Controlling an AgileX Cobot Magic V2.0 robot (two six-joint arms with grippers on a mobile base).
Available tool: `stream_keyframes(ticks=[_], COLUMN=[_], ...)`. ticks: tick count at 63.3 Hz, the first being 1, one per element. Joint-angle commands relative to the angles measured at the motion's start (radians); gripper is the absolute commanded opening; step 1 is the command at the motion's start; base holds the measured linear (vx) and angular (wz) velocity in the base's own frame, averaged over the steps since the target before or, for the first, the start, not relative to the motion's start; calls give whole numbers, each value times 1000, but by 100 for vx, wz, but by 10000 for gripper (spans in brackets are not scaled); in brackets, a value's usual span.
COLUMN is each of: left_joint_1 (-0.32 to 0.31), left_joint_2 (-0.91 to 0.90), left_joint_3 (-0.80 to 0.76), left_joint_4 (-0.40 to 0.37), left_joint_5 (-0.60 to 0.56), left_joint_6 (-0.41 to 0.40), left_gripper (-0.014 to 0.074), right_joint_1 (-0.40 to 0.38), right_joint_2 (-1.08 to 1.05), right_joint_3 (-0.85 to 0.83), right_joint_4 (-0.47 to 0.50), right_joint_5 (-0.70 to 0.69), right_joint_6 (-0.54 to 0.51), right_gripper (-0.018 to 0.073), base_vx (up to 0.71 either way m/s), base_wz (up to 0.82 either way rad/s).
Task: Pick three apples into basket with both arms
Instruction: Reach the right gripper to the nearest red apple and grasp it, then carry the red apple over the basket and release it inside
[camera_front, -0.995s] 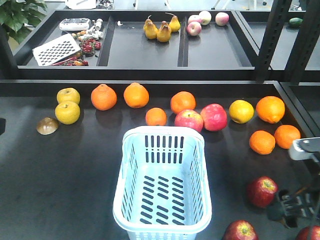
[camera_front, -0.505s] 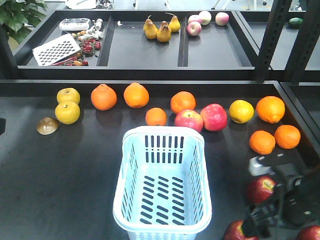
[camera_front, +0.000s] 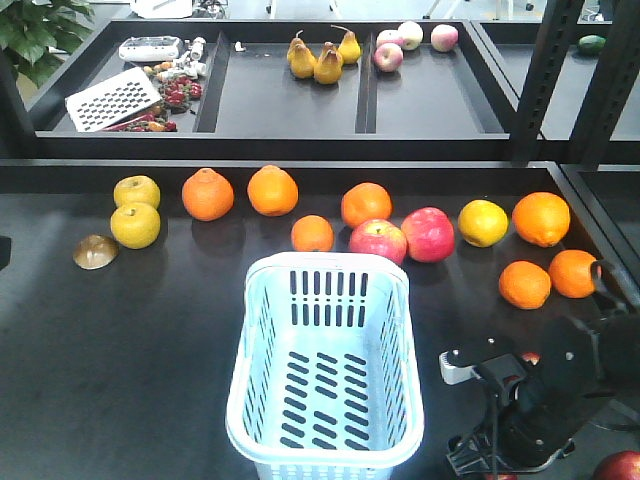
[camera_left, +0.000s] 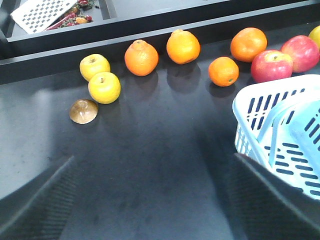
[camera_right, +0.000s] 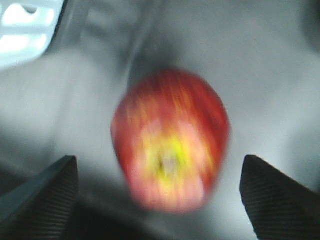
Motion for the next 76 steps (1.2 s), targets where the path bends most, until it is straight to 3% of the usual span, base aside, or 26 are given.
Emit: stream_keyframes(ticks=[1,14,26,33,40,60,68,76], left_joint_1=[2,2,2,2,2,2,2,2], left_joint_2=[-6,-6,-6,-6,-6,-6,-6,-6], left_joint_3=[-25,-25,-25,-25,-25,-25,-25,-25], left_joint_4=[-1,-1,-1,-1,-1,-1,-1,-1], left_joint_5=[-59,-59,-59,-59,-59,-59,-59,-59], left_joint_6=[-9,-9,-9,-9,-9,-9,-9,-9], left_gripper=[593,593,593,593,593,593,593,593], right_joint_1=[-2,-2,-2,-3,-3,-2,-2,-2], right_joint_2=[15,87,91,76,21,-329,-464,-543], right_joint_3=[-22,-22,-21,-21,-21,-45,-112,-183], right_joint_4=[13,53,77,68,41,-179,-155,-35], right_joint_5=[-61,-110,-101,-74,-8,256,319,302], right_joint_6=[0,0,1,22,50,233,231,175], right_gripper=[618,571,333,257,254,260,260,260], base_vx=[0,0,0,0,0,0,0,0], base_wz=[0,0,0,0,0,0,0,0])
